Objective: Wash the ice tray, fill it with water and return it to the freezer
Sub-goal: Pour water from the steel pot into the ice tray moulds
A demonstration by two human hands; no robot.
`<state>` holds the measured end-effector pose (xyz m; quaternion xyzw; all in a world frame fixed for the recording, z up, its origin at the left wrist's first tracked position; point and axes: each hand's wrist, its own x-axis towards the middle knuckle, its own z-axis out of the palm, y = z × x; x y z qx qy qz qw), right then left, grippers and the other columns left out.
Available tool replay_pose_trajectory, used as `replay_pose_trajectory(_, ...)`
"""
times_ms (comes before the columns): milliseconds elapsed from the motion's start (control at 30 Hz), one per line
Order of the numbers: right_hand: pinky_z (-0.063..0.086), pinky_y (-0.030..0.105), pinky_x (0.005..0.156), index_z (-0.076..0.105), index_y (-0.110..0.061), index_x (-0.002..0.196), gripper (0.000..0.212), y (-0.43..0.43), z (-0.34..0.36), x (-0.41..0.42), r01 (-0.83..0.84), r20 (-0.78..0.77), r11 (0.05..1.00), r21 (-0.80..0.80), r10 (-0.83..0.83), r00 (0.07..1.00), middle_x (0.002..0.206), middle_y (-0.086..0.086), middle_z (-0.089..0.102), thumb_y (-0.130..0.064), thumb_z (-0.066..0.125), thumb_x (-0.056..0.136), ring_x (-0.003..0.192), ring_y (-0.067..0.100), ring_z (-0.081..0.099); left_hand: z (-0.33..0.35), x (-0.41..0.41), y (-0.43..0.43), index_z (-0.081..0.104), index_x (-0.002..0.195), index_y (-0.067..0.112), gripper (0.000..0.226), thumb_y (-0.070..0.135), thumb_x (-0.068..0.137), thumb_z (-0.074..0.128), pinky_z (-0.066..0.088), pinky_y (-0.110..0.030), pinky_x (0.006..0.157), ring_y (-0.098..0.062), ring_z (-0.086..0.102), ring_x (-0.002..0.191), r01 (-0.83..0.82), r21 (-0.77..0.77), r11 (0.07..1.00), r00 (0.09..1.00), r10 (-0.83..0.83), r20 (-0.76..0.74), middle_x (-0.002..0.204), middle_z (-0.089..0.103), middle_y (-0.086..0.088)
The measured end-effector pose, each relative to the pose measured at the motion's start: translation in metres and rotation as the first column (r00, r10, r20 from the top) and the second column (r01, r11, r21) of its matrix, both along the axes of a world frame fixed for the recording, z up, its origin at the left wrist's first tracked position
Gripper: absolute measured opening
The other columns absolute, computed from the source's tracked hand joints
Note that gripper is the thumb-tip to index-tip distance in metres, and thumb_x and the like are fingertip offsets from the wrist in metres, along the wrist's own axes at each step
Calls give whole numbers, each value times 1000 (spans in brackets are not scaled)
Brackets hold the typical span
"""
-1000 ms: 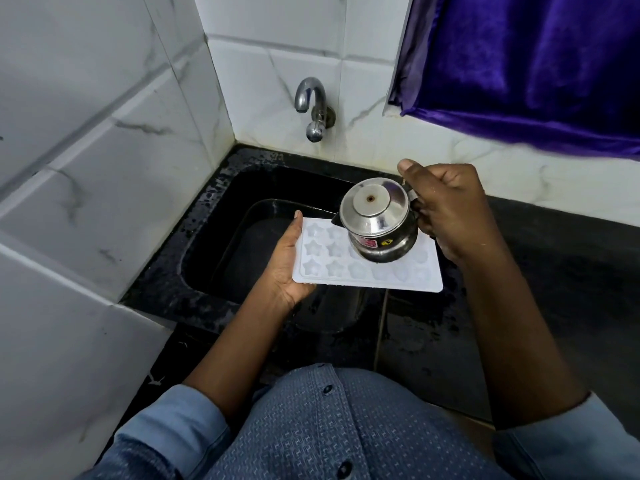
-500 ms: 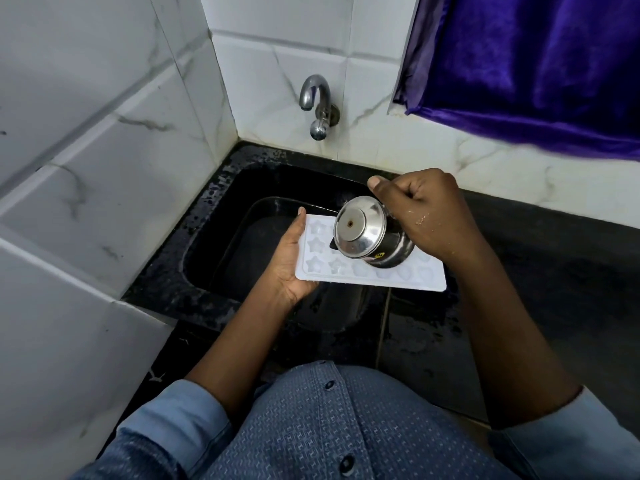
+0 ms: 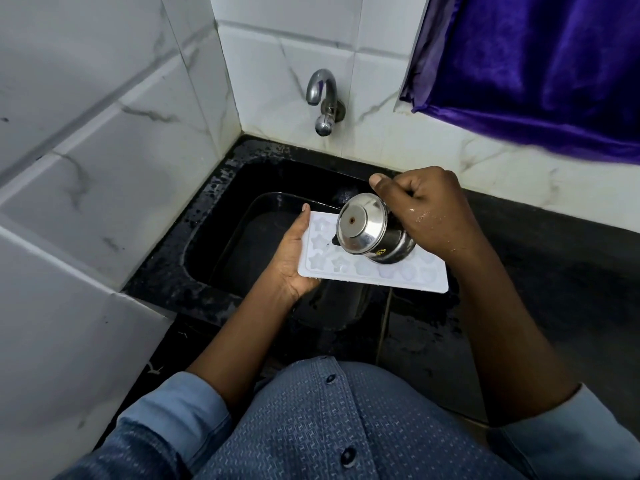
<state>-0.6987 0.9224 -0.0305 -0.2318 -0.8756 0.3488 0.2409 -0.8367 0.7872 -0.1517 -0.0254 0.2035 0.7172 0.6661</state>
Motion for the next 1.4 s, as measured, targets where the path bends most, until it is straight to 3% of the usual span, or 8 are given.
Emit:
replay_pose_trajectory(267,31,31,53,44,-3,56,64,3,2,-2,-3,-13,1000,-7,3,1000,48,5,34,-41,63,103,45,11,31,-7,-1,7,34,163,4,86,59,102,60,28,-48,127,-32,43,149,-11,-30,1000,999,10,-39,162,43,-18)
replay_pose_trajectory(567,30,30,53,42,-3,56,64,2,3,-5,-14,-24,1000,-15,13,1000,48,1,33,-39,64,103,46,12,31,-2,-5,7,40,160,2,83,59,102,59,28,-51,128,-37,44,149,-88,-119,989,994,78,-81,161,44,-23)
replay_pose_trajectory(700,30,29,51,42,-7,54,62,1,4,-5,-14,-27,1000,-18,13,1000,46,-6,33,-38,64,103,44,10,32,11,0,9,40,161,10,78,61,103,53,50,-45,102,-38,41,152,-260,-326,909,929,143,-342,165,42,-18)
replay_pose_trajectory(867,31,29,51,43,-3,56,62,1,4,-6,-10,-37,1000,-24,9,999,47,-2,34,-38,63,104,45,10,32,12,-1,11,40,161,12,78,62,103,52,55,-42,89,-36,48,148,-283,-303,910,919,168,-355,165,41,-16)
replay_pose_trajectory(933,33,30,52,41,-3,56,63,1,2,-6,-3,-48,999,-42,1,999,47,-6,31,-39,64,103,45,9,30,5,-5,11,36,163,11,84,61,100,60,51,-44,106,-32,55,142,-224,-256,940,940,139,-310,167,38,-16)
replay_pose_trajectory(1000,41,36,56,39,-4,56,64,3,-1,-6,2,-72,996,-94,-9,997,47,-7,30,-40,64,102,45,10,30,-1,-5,10,34,164,9,90,61,97,67,33,-48,125,-30,47,147,-121,-140,983,970,87,-227,168,35,-19)
replay_pose_trajectory(1133,34,32,57,39,-9,53,63,9,-6,-5,26,-89,984,-177,-43,995,47,-6,32,-41,65,102,46,11,31,-12,-11,12,40,161,8,85,64,100,60,29,-56,127,-36,44,149,-48,-85,995,976,28,-218,166,37,-24)
replay_pose_trajectory(1400,22,26,46,47,-16,62,48,27,-9,4,85,-217,753,-652,-293,931,61,8,36,-33,70,99,48,16,33,-11,-13,6,58,149,6,80,69,102,47,53,-55,108,-38,65,129,-110,-193,975,951,47,-304,143,65,-21)
